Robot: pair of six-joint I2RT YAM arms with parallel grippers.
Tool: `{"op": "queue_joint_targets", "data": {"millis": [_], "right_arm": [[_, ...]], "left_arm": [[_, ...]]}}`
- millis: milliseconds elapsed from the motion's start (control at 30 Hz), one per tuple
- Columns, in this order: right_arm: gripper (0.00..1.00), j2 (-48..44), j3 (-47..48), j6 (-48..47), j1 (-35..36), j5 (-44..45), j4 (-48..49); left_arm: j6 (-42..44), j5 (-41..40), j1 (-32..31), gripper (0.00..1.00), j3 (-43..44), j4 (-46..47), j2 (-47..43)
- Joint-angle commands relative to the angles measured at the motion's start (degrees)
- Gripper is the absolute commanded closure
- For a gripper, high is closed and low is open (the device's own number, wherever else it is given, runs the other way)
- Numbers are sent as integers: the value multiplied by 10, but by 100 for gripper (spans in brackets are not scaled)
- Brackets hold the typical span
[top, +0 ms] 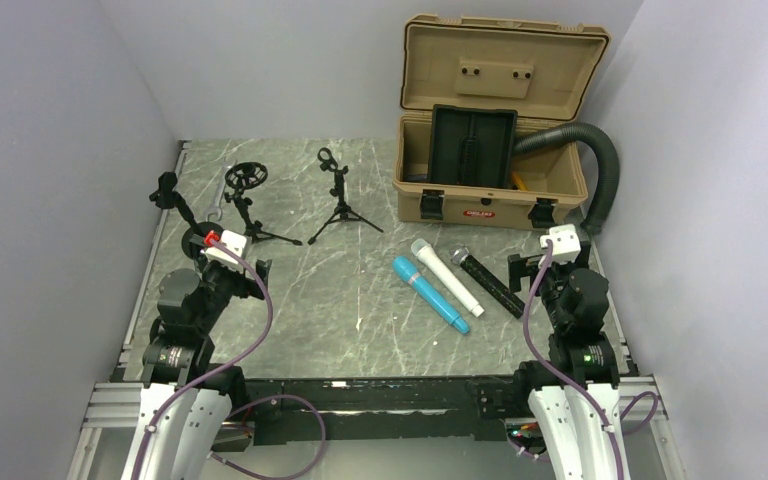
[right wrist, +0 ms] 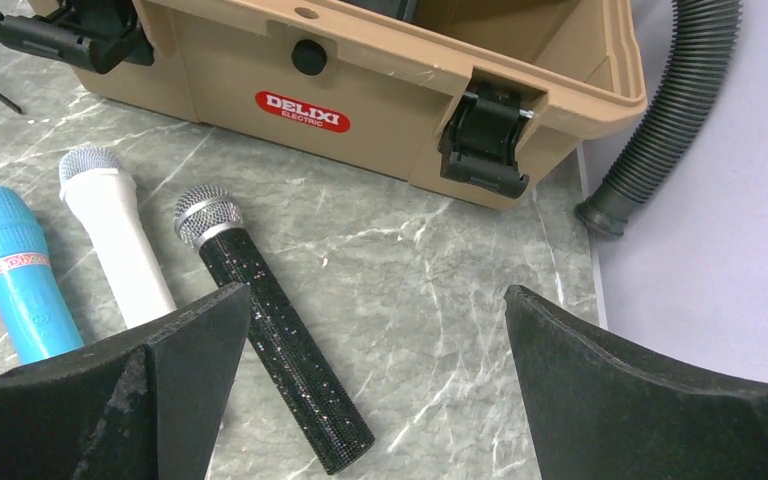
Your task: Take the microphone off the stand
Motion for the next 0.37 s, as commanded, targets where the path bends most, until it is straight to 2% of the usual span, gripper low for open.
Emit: {"op": "queue_joint_targets", "data": {"millis": [0,333], "right_arm": [[0,2,0,-5,-3,0,9],[0,3,0,13,-2,7,16]], "left_arm": [[6,8,4,1,-6,25,-4],[9,9,4,1,-7,27,-6]]}}
